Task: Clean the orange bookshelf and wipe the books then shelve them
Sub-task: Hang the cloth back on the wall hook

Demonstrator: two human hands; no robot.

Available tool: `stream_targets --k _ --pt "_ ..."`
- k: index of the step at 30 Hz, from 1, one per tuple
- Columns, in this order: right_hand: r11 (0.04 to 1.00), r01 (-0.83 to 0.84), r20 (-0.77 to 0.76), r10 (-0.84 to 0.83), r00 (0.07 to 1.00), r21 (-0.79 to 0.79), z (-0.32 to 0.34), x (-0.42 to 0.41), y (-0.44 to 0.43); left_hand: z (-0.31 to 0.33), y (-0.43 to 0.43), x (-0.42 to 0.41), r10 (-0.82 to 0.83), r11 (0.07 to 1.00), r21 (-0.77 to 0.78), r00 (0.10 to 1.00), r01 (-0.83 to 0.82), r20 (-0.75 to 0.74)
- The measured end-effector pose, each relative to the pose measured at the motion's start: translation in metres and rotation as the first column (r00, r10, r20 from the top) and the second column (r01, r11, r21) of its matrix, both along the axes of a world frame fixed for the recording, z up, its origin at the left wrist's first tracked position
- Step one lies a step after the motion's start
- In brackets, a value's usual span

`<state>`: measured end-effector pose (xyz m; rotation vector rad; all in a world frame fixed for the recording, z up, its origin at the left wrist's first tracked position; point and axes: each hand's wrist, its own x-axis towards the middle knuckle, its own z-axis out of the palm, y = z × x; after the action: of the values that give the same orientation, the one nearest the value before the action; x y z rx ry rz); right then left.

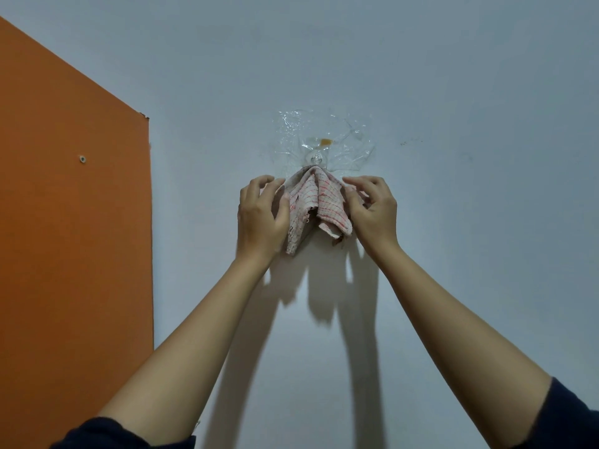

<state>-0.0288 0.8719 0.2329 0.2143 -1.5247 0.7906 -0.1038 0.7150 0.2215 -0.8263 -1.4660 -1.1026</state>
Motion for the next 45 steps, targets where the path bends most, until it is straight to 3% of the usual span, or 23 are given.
stream_targets --k 4,8,17,22,29,31,34,41,45 --pt "0.996 -0.048 0.041 0.045 0.998 0.081 0.024 0.009 -0.008 0.022 0.006 0.011 -0.11 0.994 -0.034 0.989 0.107 -0.096" --pt "0.973 -0.147 0.187 0.114 0.976 0.176 0.031 0.003 -0.016 0.03 0.014 0.013 -0.244 0.957 -0.172 0.969 0.233 -0.045" --pt "0.961 -0.23 0.274 0.181 0.944 0.156 0.033 0.001 -0.01 0.025 0.018 0.009 -0.428 0.9 -0.06 0.902 0.432 0.061" --pt "0.962 -0.247 0.254 0.211 0.944 0.118 0.024 -0.006 -0.011 0.016 0.026 0.006 -0.598 0.8 0.06 0.785 0.597 0.161" --pt "0.948 -0.319 0.222 0.31 0.925 0.004 0.015 -0.01 -0.017 0.007 0.031 0.012 -0.84 0.533 0.275 0.462 0.8 0.284" --pt "0.948 -0.319 0.22 0.313 0.924 -0.007 0.012 -0.009 -0.017 0.006 0.026 0.015 -0.846 0.518 0.287 0.432 0.806 0.313" --pt "0.962 -0.275 0.221 0.267 0.938 0.004 0.01 -0.004 -0.019 0.008 0.015 0.019 -0.785 0.595 0.218 0.502 0.774 0.363" --pt "0.984 -0.171 0.212 0.159 0.964 0.042 0.002 0.009 -0.025 0.017 0.005 0.027 -0.461 0.864 -0.033 0.817 0.502 0.346" --pt "0.99 -0.124 0.241 0.104 0.965 0.072 -0.002 0.017 -0.024 0.013 0.0 0.033 -0.266 0.927 -0.186 0.92 0.326 0.289"
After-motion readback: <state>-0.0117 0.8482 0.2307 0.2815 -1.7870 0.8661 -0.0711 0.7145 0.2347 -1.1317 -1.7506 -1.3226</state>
